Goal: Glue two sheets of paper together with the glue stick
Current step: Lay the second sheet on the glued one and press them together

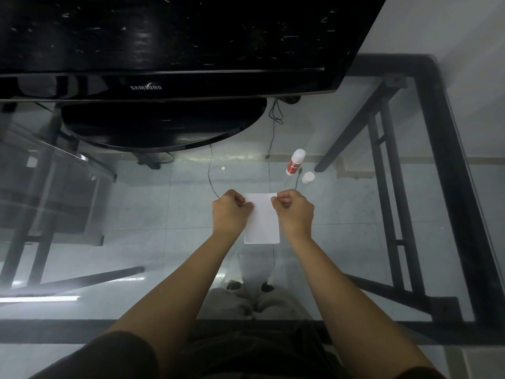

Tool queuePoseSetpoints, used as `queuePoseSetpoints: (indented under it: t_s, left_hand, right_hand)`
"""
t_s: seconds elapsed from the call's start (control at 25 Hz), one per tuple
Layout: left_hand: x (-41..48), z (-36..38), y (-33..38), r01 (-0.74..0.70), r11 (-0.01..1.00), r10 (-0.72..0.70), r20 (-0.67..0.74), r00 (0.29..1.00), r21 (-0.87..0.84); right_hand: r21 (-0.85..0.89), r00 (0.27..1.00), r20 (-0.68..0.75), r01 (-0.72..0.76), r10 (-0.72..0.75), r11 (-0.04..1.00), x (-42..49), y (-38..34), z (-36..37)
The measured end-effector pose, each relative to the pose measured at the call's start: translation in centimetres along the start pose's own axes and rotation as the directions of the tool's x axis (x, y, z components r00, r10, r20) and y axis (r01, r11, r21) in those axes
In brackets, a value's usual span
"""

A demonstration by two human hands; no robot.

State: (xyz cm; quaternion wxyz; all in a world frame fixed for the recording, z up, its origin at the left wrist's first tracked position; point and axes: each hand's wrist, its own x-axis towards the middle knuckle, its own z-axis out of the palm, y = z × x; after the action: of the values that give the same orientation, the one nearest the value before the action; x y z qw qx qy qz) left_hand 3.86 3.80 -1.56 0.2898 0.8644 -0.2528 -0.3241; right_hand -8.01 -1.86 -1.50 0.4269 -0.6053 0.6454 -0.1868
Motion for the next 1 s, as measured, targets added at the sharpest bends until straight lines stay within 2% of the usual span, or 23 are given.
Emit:
queuePoseSetpoints:
  t_s: [0.12, 0.28, 0.48, 0.6, 0.68, 0.8, 0.88, 1.0]
  left_hand:
    - [-0.4, 0.4, 0.2, 0.038, 0.999, -0.039, -0.048, 0.998, -0.015]
    - [-0.9, 0.8, 0.0, 0.0, 1.0, -0.001, -0.081, 0.997, -0.012]
    - [-0.5, 0.6, -0.1, 0.019, 1.0, -0.02, -0.03, 0.999, -0.014]
    - [-0.4, 0.4, -0.1, -0.06, 0.997, 0.06, -0.003, 0.998, 0.054]
    - [-0.6, 0.2, -0.4, -0.157, 0.977, 0.157, 0.011, 0.988, 0.145]
    - [-0.9, 0.1, -0.8, -0.211, 0.955, 0.213, 0.013, 0.977, 0.21]
    - [-1.0, 0.1, -1.0, -0.244, 0.944, 0.249, 0.006, 0.968, 0.222]
    - [-1.3, 0.3, -1.3, -0.287, 0.913, 0.292, 0.028, 0.956, 0.29]
  right_hand:
    - [-0.042, 0.999, -0.016, 0.031, -0.032, 0.999, -0.1, -0.1, 0.3]
    - [-0.076, 0.998, -0.025, 0.058, -0.06, 0.995, -0.2, 0.0, 0.6]
    - [-0.08, 0.998, -0.027, 0.062, -0.064, 0.995, 0.0, 0.0, 0.6]
    - [-0.175, 0.987, -0.047, 0.143, -0.154, 0.974, -0.2, 0.1, 0.7]
    - [-0.302, 0.947, 0.029, 0.312, -0.319, 0.901, -0.3, 0.5, 0.7]
    - [-0.407, 0.822, 0.244, 0.569, -0.515, 0.714, -0.2, 1.6, -0.1]
    - [-0.443, 0.776, 0.341, 0.63, -0.53, 0.637, -0.1, 2.3, -0.9]
    - [-0.527, 0.74, 0.536, 0.67, -0.407, 0.523, -0.1, 3.7, -2.0]
